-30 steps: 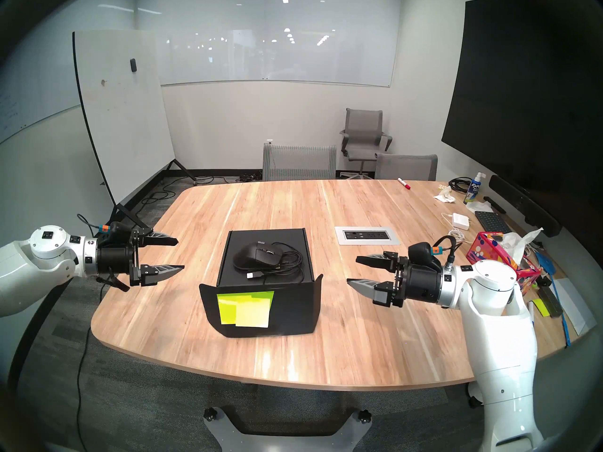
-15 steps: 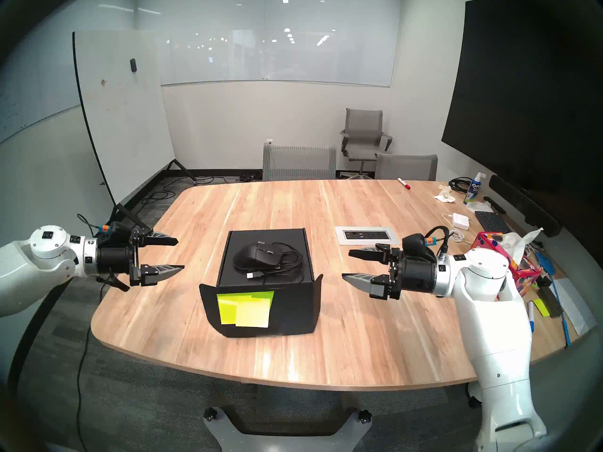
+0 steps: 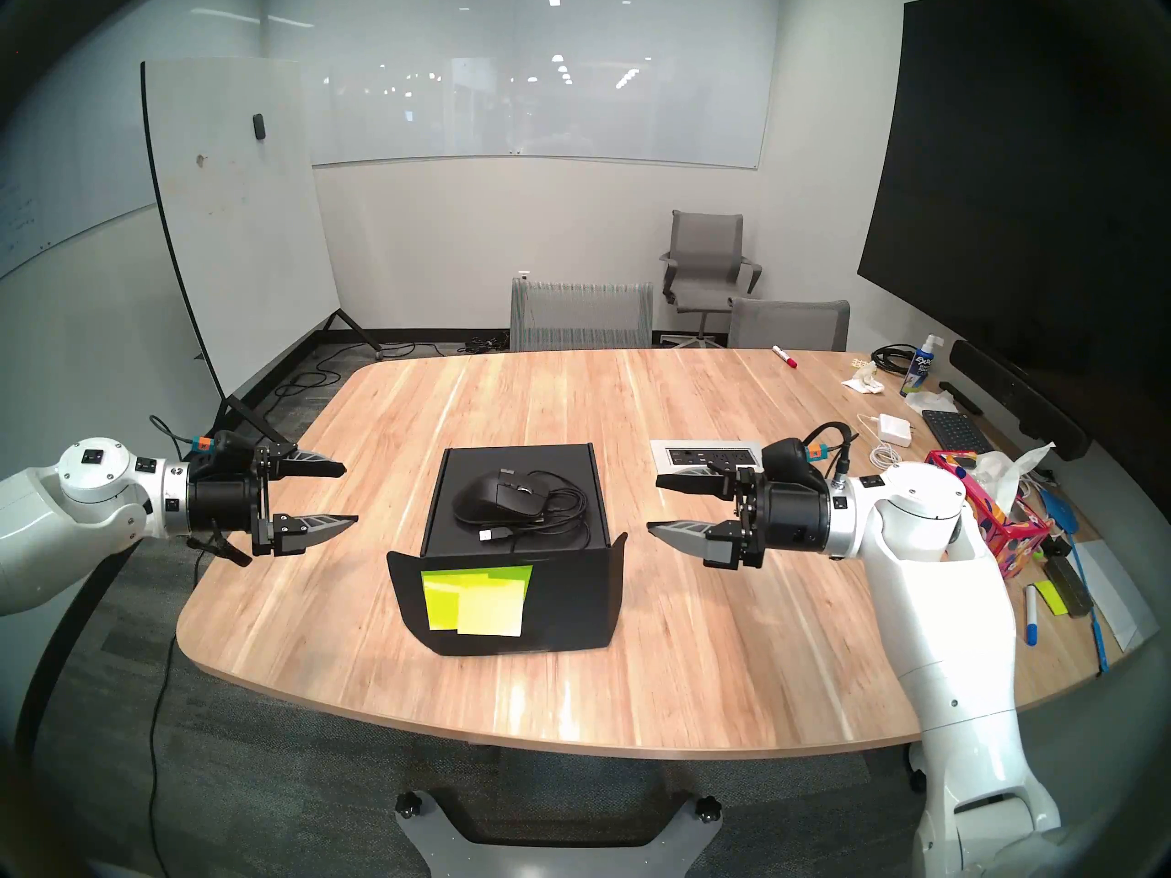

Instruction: Open the box and place the mouse inside

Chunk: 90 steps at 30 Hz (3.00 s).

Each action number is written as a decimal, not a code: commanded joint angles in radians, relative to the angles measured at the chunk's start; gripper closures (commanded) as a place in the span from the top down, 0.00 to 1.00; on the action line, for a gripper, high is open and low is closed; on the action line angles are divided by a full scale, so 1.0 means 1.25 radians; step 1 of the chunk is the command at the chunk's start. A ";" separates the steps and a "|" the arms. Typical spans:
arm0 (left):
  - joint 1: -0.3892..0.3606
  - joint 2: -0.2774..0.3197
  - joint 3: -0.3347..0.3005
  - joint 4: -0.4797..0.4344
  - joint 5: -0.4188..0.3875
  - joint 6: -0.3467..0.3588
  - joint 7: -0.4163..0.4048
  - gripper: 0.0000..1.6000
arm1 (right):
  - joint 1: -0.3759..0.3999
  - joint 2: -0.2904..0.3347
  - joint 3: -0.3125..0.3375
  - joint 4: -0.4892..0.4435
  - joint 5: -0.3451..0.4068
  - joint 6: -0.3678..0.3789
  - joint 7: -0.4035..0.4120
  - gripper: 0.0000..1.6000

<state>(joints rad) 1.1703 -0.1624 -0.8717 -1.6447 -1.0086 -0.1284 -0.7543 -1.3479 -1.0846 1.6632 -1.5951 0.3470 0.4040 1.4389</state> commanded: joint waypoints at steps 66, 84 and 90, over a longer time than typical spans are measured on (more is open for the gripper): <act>-0.016 0.003 -0.001 0.000 -0.006 -0.007 -0.001 1.00 | 0.314 0.081 -0.340 0.239 0.036 -0.212 0.036 1.00; -0.018 0.004 0.001 0.000 -0.006 -0.007 0.000 1.00 | 0.391 0.051 -0.403 0.325 0.052 -0.260 0.036 1.00; -0.019 0.004 0.001 0.000 -0.007 -0.007 0.000 1.00 | 0.406 0.041 -0.417 0.352 0.079 -0.282 0.036 1.00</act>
<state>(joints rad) 1.1592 -0.1602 -0.8575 -1.6447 -1.0112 -0.1302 -0.7525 -0.8967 -1.0170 1.1427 -1.1672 0.4006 0.0754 1.4847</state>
